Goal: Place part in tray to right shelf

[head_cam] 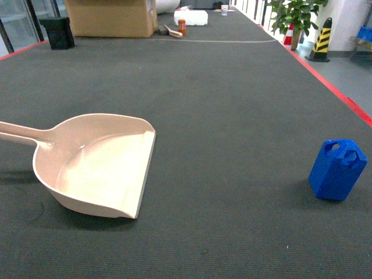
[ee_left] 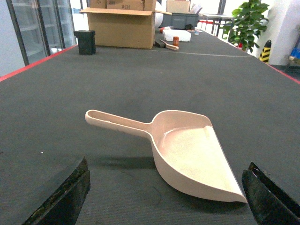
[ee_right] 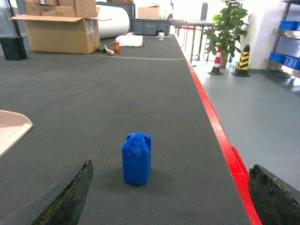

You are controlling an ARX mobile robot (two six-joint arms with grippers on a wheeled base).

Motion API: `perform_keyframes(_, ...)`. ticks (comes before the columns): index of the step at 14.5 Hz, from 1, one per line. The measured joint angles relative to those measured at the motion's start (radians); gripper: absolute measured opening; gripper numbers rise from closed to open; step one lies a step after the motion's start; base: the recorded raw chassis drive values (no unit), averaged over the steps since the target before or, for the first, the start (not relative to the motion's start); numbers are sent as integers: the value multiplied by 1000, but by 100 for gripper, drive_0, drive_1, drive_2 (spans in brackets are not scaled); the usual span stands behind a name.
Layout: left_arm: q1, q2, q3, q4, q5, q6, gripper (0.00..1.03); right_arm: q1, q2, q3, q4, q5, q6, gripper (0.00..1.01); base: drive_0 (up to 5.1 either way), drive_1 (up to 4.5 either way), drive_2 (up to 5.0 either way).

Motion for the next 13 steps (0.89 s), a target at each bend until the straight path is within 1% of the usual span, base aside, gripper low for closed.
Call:
perform_keyframes(6, 0, 0, 0, 0, 0, 0, 98, 0, 0, 0, 0, 0, 0, 98, 0, 0, 0)
perform_keyframes(7, -62, 45, 27, -89, -139, -57, 98, 0, 0, 0, 0, 0, 0, 98, 0, 0, 0)
perform_keyframes(8, -105, 142, 59, -111, -245, -129, 98, 0, 0, 0, 0, 0, 0, 98, 0, 0, 0)
perform_keyframes(9, -56, 239, 70, -34, -239, -241, 98, 0, 0, 0, 0, 0, 0, 98, 0, 0, 0)
perform_keyframes(10, -35, 272, 71, 6, -218, -291, 98, 0, 0, 0, -1, 0, 0, 98, 0, 0, 0)
perform_keyframes(11, 3, 346, 76, 90, -161, -352, 98, 0, 0, 0, -1, 0, 0, 98, 0, 0, 0)
perform_keyframes(12, 51, 481, 89, 214, -80, -429, 98, 0, 0, 0, -1, 0, 0, 98, 0, 0, 0)
perform_keyframes(13, 105, 644, 98, 364, 0, -500, 98, 0, 0, 0, 0, 0, 0, 98, 0, 0, 0)
